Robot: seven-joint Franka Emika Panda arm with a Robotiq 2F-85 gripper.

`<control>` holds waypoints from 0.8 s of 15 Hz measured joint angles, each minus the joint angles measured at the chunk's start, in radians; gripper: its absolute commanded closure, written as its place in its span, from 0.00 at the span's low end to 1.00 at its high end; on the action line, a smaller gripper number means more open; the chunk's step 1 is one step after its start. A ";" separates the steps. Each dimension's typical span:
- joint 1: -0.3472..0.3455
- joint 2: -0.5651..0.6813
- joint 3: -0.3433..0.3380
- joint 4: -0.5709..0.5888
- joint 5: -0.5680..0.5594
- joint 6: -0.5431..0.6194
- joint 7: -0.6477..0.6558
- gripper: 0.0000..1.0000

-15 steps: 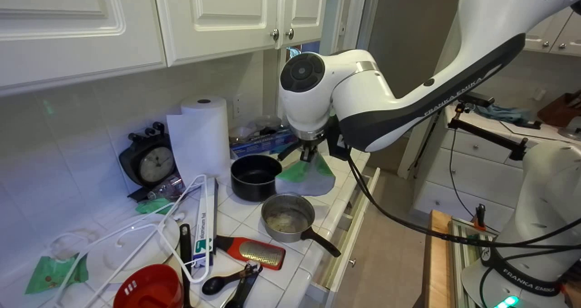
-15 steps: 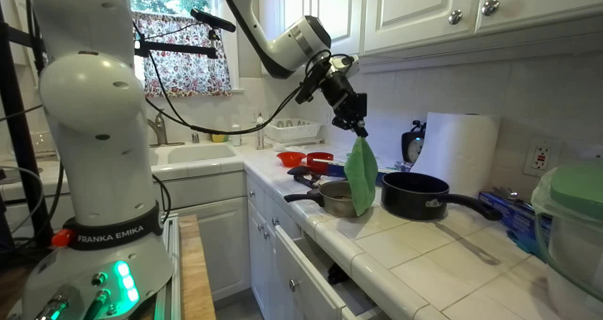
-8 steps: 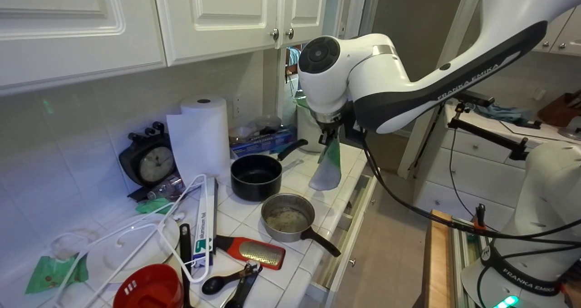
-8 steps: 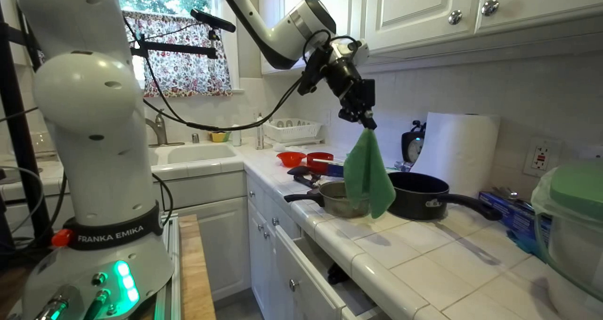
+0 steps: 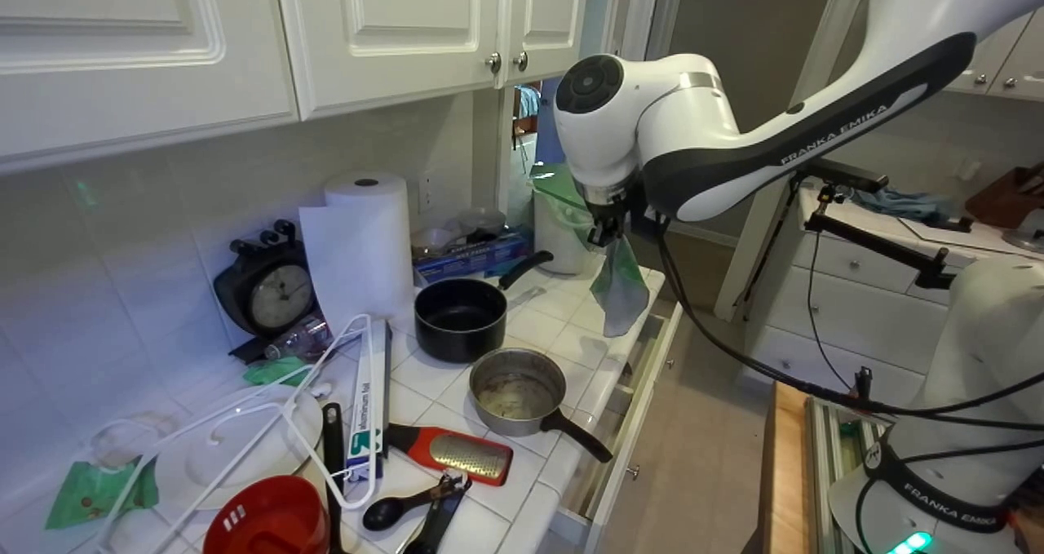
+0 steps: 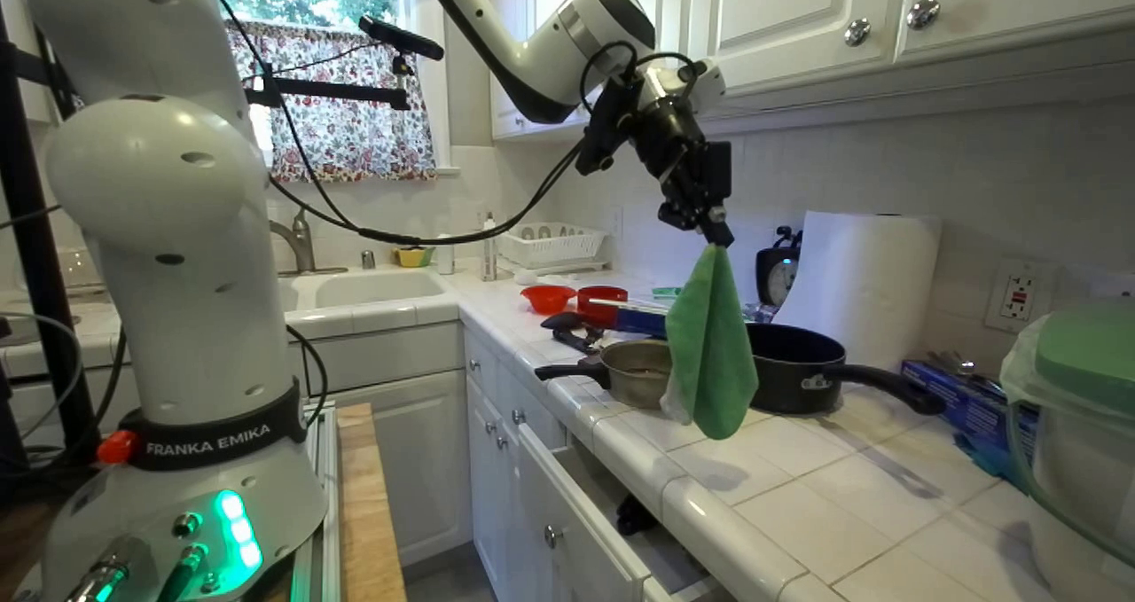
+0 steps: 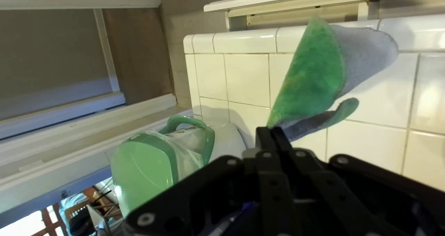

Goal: Remove the green towel from the top of the pan

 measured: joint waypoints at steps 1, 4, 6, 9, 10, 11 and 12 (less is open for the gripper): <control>-0.008 0.000 -0.007 0.000 0.000 0.010 0.000 0.95; -0.032 0.004 -0.028 0.000 0.000 0.043 -0.001 0.95; -0.044 0.012 -0.038 0.000 0.000 0.056 -0.001 0.95; -0.060 0.029 -0.052 0.000 0.000 0.085 -0.003 0.95; -0.064 0.037 -0.056 0.000 0.000 0.103 -0.006 0.94; -0.067 0.044 -0.061 0.001 0.000 0.124 -0.008 0.95; -0.070 0.052 -0.066 0.003 0.001 0.149 -0.009 0.95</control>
